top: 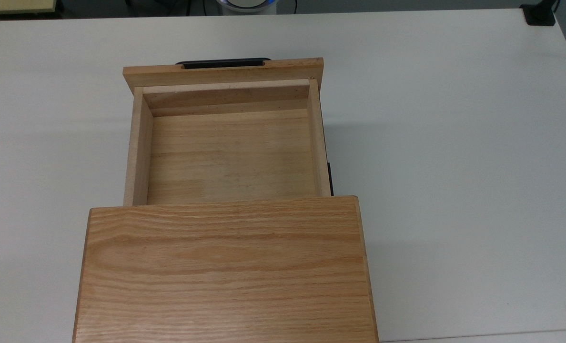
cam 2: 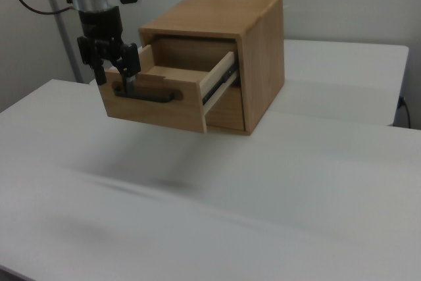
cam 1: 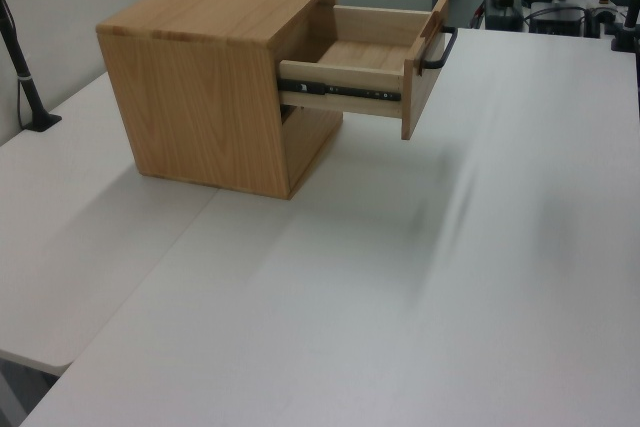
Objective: Close the drawer by sliding it
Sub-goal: 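Move the gripper down to the black handle of the open drawer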
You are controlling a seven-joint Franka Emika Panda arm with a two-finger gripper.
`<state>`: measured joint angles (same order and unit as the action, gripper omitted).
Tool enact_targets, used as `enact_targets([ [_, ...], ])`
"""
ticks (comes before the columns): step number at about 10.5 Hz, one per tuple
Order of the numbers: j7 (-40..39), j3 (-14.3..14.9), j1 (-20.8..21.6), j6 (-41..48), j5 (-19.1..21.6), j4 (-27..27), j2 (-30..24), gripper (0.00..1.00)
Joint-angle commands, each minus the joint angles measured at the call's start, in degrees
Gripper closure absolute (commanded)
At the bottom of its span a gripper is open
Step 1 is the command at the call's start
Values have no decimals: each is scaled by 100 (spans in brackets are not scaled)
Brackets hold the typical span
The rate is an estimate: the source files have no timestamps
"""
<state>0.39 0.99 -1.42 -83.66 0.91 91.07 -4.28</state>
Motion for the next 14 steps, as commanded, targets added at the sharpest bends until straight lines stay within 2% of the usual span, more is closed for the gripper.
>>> enact_targets([
  [1,-83,-28,37,122,-135,8,6,50],
  [3,-92,-28,54,122,-135,42,24,75],
  [4,-92,-72,55,105,-135,95,41,84],
  [5,-92,-81,55,70,-144,183,76,88],
  [8,-92,-143,168,-428,-302,323,506,95],
  [11,-92,-151,221,-1701,-215,315,867,100],
  [14,-31,-143,335,-2863,-196,289,1042,100],
])
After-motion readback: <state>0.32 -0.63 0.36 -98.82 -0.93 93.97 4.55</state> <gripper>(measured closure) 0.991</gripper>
